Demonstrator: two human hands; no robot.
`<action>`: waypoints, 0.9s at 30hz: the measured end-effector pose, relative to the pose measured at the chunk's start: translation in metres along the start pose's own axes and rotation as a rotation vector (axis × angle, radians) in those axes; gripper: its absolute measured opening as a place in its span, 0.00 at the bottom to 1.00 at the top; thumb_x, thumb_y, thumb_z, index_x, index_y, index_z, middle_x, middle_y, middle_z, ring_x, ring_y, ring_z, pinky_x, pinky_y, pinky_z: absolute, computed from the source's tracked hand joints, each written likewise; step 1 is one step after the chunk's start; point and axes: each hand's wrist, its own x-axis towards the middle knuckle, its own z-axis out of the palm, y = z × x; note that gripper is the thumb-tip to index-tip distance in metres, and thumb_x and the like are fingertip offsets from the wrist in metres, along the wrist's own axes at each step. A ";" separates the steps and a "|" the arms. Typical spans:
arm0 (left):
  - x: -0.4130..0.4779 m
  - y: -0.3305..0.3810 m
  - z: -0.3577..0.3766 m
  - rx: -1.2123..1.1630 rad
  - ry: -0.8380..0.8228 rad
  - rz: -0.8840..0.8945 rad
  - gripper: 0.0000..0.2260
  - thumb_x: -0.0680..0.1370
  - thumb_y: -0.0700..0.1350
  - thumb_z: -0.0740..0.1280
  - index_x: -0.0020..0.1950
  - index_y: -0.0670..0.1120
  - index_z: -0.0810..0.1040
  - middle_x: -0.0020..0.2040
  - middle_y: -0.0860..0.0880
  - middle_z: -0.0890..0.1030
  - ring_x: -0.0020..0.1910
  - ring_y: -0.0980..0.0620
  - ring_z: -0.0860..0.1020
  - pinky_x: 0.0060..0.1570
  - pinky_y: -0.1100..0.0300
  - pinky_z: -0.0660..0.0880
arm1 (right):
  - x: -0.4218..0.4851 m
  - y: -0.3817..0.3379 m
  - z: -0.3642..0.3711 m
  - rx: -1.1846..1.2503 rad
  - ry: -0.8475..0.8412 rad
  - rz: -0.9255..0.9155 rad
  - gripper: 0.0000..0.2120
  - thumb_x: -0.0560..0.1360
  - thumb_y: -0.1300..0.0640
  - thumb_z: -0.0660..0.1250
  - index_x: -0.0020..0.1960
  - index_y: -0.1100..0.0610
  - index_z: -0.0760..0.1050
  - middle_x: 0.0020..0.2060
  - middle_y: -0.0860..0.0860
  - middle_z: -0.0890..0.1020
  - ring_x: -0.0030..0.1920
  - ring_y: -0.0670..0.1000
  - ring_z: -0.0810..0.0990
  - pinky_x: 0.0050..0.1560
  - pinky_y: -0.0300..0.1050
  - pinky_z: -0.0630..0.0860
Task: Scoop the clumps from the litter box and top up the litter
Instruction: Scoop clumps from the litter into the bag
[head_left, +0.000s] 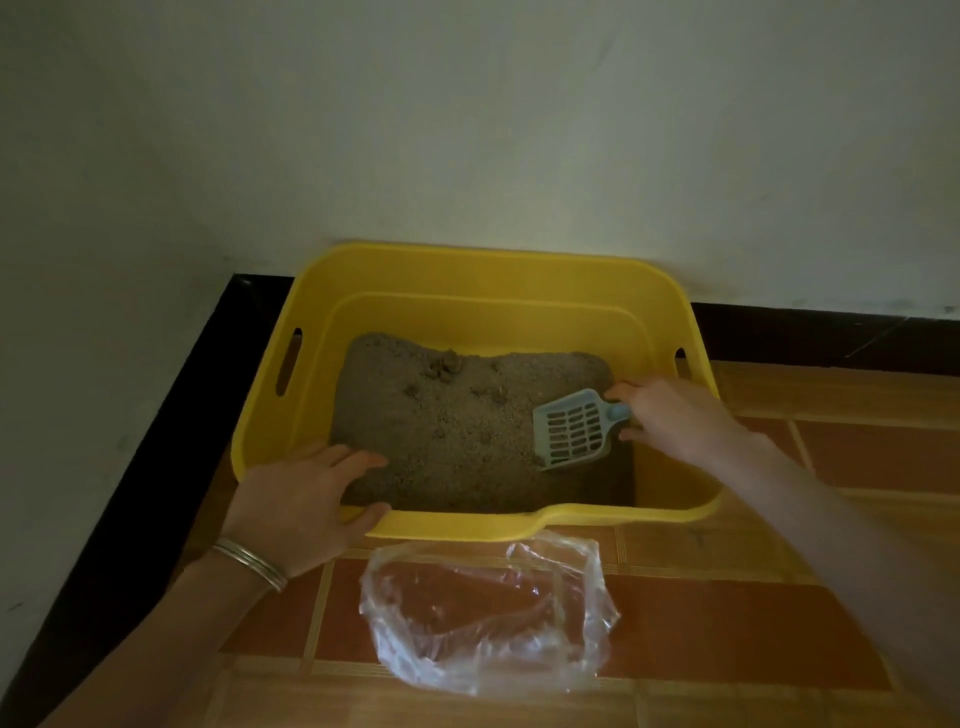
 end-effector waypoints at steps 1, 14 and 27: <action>0.001 0.000 0.001 0.001 0.008 -0.007 0.21 0.70 0.65 0.56 0.53 0.57 0.80 0.38 0.58 0.80 0.33 0.55 0.78 0.19 0.68 0.61 | 0.005 -0.001 0.002 -0.009 -0.015 0.002 0.19 0.75 0.51 0.65 0.64 0.53 0.68 0.56 0.52 0.76 0.53 0.52 0.77 0.47 0.44 0.75; 0.004 -0.006 0.002 -0.084 0.143 0.107 0.19 0.72 0.60 0.58 0.53 0.54 0.81 0.41 0.57 0.80 0.38 0.55 0.79 0.24 0.66 0.60 | 0.032 -0.021 0.013 0.225 -0.186 0.103 0.16 0.73 0.56 0.69 0.60 0.54 0.73 0.51 0.47 0.80 0.50 0.46 0.78 0.51 0.42 0.76; 0.008 -0.025 0.000 -0.125 0.160 0.058 0.16 0.71 0.57 0.59 0.44 0.52 0.84 0.35 0.56 0.81 0.34 0.53 0.80 0.34 0.60 0.71 | 0.037 -0.022 0.013 0.228 -0.229 -0.024 0.18 0.74 0.56 0.68 0.63 0.50 0.72 0.58 0.45 0.77 0.57 0.45 0.74 0.59 0.46 0.73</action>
